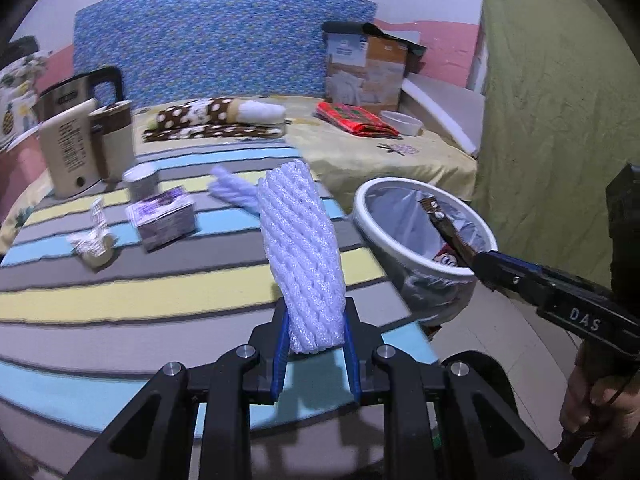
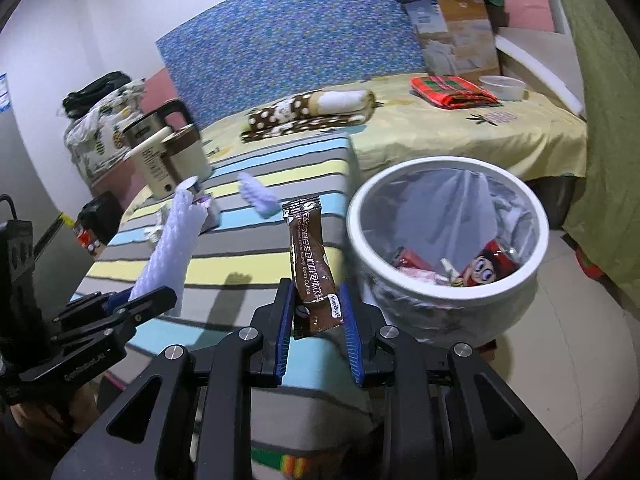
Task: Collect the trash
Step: 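Carry the foam sleeve and wrapper over the wastebasket and open both grippers, then move both grippers back toward the paper wrapper and grape milk carton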
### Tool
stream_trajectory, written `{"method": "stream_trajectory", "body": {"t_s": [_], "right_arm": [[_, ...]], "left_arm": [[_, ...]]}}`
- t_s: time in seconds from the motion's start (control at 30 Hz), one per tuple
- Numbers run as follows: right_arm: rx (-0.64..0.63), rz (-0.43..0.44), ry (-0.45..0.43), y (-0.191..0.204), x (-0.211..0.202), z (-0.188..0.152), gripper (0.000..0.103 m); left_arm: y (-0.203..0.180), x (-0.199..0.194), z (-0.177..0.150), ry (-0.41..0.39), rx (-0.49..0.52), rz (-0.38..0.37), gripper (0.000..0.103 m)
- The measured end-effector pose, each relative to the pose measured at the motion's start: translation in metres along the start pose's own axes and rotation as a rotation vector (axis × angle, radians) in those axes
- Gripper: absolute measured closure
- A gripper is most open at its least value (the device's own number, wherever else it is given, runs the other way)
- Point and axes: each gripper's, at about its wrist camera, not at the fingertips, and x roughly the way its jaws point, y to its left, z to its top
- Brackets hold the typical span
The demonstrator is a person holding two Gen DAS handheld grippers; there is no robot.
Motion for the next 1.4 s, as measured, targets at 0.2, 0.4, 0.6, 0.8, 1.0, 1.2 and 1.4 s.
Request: {"method": "stream_trajectory", "body": {"t_s": [0.2, 0.4, 0.6, 0.8, 1.0, 1.2, 1.4], "right_arm": [[0.049, -0.054, 0.008, -0.028, 0.004, 0.004, 0.077], [0.087, -0.092, 0.015, -0.046, 0.007, 0.006, 0.077], [0.116, -0.122, 0.035, -0.061, 0.014, 0.008, 0.077], [0.125, -0.141, 0.048, -0.07, 0.02, 0.012, 0.077], [0.132, -0.152, 0.057, -0.077, 0.024, 0.015, 0.076], [0.134, -0.159, 0.082, -0.081, 0.03, 0.016, 0.069], [0.142, -0.162, 0.071, -0.084, 0.024, 0.014, 0.056]], "left_arm": [[-0.029, 0.027, 0.018, 0.006, 0.043, -0.054, 0.079], [-0.05, 0.053, 0.032, 0.024, 0.078, -0.104, 0.079], [-0.068, 0.076, 0.042, 0.045, 0.112, -0.147, 0.079], [-0.082, 0.093, 0.05, 0.052, 0.14, -0.17, 0.078], [-0.091, 0.11, 0.057, 0.057, 0.16, -0.193, 0.077], [-0.09, 0.117, 0.057, 0.055, 0.139, -0.21, 0.054], [-0.083, 0.117, 0.058, 0.056, 0.109, -0.21, 0.051]]}}
